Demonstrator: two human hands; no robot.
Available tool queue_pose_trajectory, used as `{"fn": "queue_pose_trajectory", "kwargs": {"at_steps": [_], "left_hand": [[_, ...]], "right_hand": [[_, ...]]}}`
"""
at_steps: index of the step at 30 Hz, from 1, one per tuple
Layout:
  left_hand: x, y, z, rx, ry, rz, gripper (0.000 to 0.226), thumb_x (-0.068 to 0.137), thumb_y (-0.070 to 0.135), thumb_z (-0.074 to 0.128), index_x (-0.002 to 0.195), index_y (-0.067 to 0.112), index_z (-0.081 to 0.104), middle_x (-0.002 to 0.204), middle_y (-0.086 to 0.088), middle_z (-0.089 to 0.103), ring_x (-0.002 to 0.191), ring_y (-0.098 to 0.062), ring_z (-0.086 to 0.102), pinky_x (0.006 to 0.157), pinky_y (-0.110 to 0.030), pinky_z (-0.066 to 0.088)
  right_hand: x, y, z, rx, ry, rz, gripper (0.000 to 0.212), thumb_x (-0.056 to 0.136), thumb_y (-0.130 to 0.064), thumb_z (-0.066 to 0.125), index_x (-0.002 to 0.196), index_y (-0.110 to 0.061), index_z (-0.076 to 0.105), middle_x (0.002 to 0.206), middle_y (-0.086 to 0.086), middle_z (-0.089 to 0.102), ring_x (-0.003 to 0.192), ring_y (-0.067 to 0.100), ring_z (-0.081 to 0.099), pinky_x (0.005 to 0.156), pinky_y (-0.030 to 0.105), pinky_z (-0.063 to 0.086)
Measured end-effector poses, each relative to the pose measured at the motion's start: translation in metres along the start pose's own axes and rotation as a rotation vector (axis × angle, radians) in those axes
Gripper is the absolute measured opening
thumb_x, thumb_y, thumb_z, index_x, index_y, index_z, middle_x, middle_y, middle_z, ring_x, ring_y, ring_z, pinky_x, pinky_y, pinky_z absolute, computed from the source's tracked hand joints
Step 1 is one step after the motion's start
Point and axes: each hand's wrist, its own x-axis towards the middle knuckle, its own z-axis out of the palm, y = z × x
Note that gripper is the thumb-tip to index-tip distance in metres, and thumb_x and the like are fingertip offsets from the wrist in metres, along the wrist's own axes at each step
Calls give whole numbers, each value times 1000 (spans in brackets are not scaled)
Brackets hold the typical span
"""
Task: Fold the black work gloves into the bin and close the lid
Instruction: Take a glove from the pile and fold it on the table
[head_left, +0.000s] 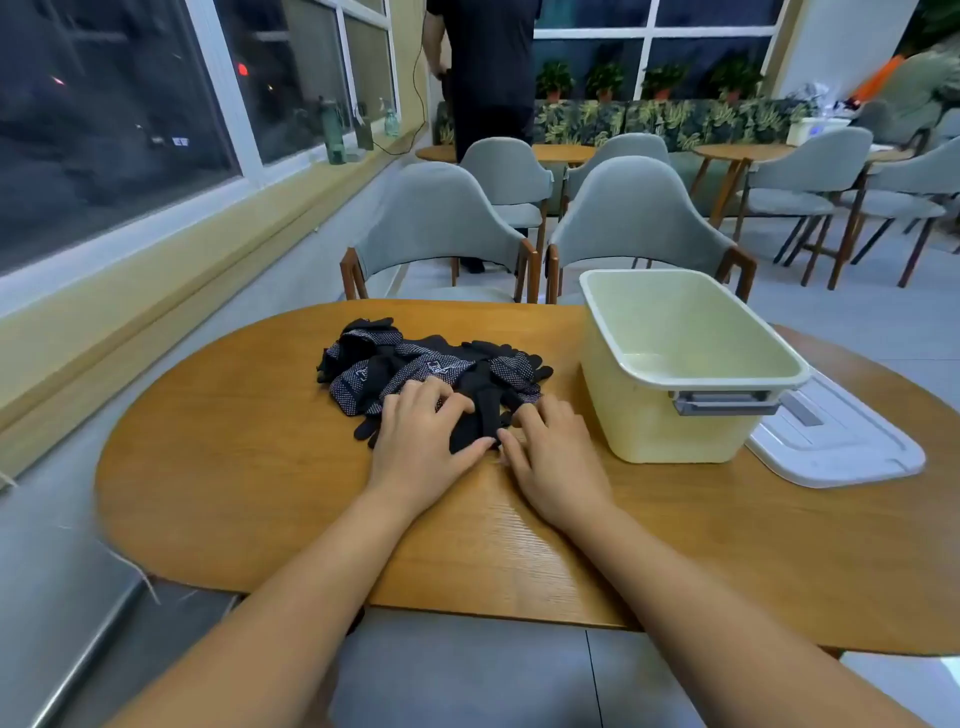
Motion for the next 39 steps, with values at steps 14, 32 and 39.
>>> {"fn": "queue_pose_trajectory", "kwargs": {"at_steps": [14, 32, 39], "left_hand": [[12, 24, 21, -67, -15, -128, 21, 91, 41, 74, 101, 23, 69, 100, 8, 57, 100, -20, 52, 90, -41, 47], [-36, 80, -63, -588, 16, -117, 24, 92, 8, 77, 93, 22, 58, 101, 15, 66, 102, -9, 65, 87, -19, 48], [-94, 105, -105, -655, -116, 25, 28, 87, 2, 78, 91, 20, 57, 127, 13, 66, 127, -14, 62, 102, -34, 50]], "right_hand": [[-3, -3, -8, 126, -27, 69, 31, 112, -43, 39, 108, -19, 58, 109, 3, 56, 99, 26, 51, 90, 43, 42], [-42, -24, -70, 1582, -593, 801, 106, 96, -89, 23, 113, 4, 72, 98, 27, 77, 87, 32, 78, 77, 39, 64], [-87, -37, -85, 1872, -735, 768, 107, 98, -89, 27, 150, -2, 60, 160, 38, 42, 152, 51, 39, 128, 59, 28]]}}
